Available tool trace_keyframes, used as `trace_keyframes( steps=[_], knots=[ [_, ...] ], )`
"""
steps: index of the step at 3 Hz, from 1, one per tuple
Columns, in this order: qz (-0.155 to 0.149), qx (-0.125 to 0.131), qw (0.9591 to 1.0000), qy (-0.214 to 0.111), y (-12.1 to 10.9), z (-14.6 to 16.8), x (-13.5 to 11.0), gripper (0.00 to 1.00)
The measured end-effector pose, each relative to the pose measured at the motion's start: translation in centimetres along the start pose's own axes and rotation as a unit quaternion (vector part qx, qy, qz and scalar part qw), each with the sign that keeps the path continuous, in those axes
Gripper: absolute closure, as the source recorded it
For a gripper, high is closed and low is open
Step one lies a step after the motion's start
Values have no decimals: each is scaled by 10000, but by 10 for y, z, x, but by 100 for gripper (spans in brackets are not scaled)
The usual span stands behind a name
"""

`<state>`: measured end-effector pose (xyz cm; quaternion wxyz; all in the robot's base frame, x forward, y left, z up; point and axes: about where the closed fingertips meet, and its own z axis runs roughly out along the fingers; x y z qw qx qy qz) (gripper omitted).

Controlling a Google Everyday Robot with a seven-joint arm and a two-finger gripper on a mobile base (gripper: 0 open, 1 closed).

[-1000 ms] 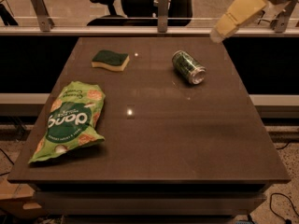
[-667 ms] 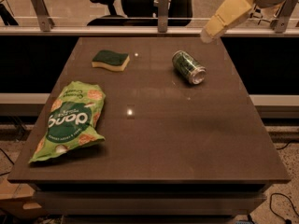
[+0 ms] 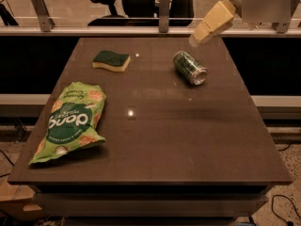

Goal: Place green can upright

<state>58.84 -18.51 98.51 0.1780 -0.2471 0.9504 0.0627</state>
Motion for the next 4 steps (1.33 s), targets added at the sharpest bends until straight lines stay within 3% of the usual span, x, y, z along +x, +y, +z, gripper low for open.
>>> trace_keyframes(
  steps=[1, 2, 4],
  knots=[
    [-21, -143, 9999, 90, -6, 23, -10, 0],
    [57, -107, 9994, 335, -11, 50, -17, 0],
    [526, 386, 9930, 983, -20, 88, -20, 0]
  ],
)
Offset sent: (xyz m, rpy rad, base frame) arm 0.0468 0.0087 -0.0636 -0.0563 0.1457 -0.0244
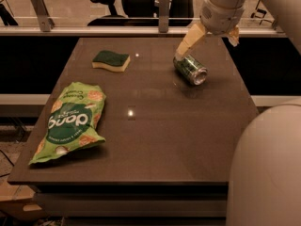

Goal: Place green can upright

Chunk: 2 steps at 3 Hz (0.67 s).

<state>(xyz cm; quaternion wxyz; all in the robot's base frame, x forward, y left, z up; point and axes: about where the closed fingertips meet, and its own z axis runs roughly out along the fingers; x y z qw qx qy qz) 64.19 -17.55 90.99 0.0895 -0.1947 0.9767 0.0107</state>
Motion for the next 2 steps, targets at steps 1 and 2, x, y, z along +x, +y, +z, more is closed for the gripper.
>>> trace_keyframes(
  steps=[1, 2],
  knots=[
    [113, -22, 9999, 76, 1, 15, -3, 0],
    [144, -203, 9997, 16, 7, 29, -4, 0]
  ],
)
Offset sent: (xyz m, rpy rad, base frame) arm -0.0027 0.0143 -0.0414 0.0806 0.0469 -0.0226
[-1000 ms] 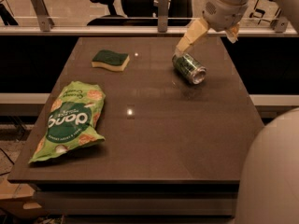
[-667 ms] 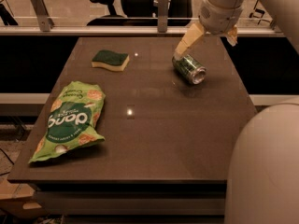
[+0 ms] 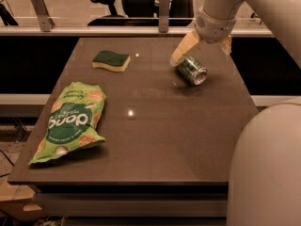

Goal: Place green can upright

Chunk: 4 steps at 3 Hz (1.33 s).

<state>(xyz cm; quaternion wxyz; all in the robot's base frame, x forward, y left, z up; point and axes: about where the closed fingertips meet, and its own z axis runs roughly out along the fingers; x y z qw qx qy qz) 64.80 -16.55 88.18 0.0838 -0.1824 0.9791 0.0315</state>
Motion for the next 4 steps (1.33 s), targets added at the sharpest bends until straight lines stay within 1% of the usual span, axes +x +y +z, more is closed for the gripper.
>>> trace_keyframes(
  steps=[1, 2, 3, 4],
  knots=[
    [-77, -171, 9998, -66, 8, 13, -5, 0],
    [-259, -217, 9994, -96, 14, 22, -14, 0],
    [-548, -152, 9982, -164, 14, 25, -23, 0],
    [-803, -144, 9965, -198, 14, 30, -30, 0]
  ],
)
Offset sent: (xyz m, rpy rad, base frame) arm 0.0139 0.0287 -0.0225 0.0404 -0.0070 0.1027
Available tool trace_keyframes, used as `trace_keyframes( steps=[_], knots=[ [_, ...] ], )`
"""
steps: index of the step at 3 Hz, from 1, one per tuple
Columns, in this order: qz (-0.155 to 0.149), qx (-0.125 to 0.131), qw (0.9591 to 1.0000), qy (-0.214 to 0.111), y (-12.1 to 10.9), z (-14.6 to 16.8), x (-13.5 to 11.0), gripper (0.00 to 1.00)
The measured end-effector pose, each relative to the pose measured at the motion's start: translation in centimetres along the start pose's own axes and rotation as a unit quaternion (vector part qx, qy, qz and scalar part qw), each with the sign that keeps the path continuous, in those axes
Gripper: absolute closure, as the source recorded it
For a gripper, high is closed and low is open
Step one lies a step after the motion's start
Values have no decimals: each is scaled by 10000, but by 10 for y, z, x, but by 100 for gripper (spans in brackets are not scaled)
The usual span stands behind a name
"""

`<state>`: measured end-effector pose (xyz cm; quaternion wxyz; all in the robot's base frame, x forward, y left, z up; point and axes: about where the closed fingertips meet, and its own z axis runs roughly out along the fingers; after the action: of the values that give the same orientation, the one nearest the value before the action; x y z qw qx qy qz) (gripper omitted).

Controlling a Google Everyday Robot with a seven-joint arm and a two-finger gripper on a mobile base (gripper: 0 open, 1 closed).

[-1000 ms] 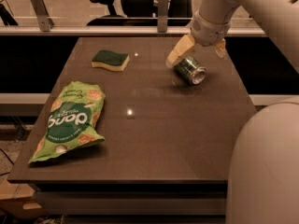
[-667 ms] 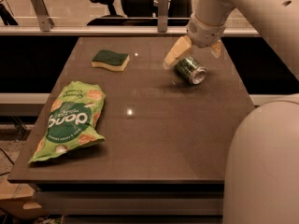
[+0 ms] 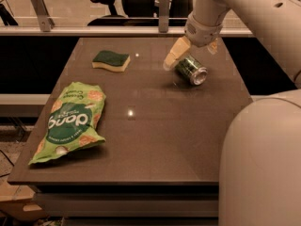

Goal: Place green can upright

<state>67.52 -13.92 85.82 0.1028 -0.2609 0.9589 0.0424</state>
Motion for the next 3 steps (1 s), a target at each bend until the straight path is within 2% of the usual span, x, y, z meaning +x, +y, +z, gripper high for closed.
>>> trace_keyframes(
  steps=[3],
  knots=[
    [-134, -324, 9993, 148, -5, 32, 1, 0]
  ],
)
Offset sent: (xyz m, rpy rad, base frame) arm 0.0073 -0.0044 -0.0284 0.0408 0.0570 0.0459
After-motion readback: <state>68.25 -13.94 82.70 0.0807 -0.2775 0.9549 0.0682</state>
